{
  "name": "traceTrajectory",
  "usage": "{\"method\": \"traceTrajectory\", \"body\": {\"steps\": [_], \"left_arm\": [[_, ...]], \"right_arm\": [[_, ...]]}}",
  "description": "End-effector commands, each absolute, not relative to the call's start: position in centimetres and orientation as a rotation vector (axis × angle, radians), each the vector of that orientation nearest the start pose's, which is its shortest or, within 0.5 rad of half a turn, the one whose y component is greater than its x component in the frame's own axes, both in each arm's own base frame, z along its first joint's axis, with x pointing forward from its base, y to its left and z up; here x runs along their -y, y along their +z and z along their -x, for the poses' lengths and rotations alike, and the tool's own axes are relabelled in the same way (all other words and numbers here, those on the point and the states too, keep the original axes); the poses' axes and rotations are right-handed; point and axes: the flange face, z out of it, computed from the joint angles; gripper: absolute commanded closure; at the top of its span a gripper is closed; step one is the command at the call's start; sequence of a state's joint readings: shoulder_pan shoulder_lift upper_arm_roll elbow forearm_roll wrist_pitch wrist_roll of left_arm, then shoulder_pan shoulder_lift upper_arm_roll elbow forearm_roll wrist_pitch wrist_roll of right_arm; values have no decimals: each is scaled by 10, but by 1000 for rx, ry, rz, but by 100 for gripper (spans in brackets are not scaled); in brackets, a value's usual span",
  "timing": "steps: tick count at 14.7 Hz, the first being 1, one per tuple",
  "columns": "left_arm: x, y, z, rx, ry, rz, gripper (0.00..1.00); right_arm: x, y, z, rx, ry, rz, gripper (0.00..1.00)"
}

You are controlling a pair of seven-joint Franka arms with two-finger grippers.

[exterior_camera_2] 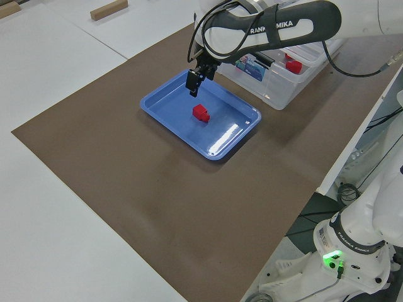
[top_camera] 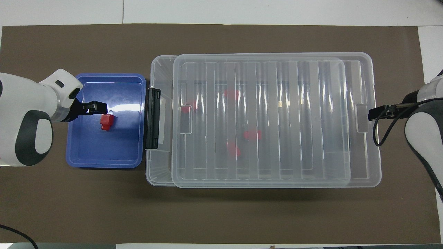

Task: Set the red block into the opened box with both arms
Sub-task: 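Slide the lid with the right gripper while the left gripper grasps the block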

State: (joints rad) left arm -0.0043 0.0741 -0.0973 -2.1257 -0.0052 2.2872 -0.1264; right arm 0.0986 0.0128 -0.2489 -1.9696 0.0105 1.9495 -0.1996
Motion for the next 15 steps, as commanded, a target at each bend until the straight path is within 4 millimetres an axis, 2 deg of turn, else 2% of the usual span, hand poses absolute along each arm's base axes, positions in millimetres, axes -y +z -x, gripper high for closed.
{"method": "traceTrajectory", "body": {"steps": [1, 3, 5, 6, 8, 9, 10, 13, 15], "left_arm": [[57, 354, -553, 45, -179, 3166, 14], [58, 334, -555, 44, -181, 3169, 21], [58, 324, -549, 23, -167, 3169, 23], [58, 320, -546, 1, -160, 3168, 28], [57, 314, -542, -11, -153, 3167, 54], [57, 311, -540, -11, -143, 3166, 80], [57, 311, -539, -7, -133, 3167, 100], [63, 308, -530, -15, -99, 3165, 100], [63, 322, -528, -13, -97, 3163, 100]], "right_arm": [[98, 462, -545, 107, 12, 3132, 0], [113, 464, -543, 128, 7, 3132, 0], [128, 465, -540, 155, -5, 3132, 0], [133, 465, -539, 155, -7, 3133, 0], [137, 465, -538, 152, -7, 3133, 0], [138, 464, -538, 153, -4, 3134, 0], [139, 464, -538, 163, -7, 3134, 0], [153, 464, -534, 181, -6, 3135, 0], [159, 465, -533, 193, -8, 3135, 0]]}}
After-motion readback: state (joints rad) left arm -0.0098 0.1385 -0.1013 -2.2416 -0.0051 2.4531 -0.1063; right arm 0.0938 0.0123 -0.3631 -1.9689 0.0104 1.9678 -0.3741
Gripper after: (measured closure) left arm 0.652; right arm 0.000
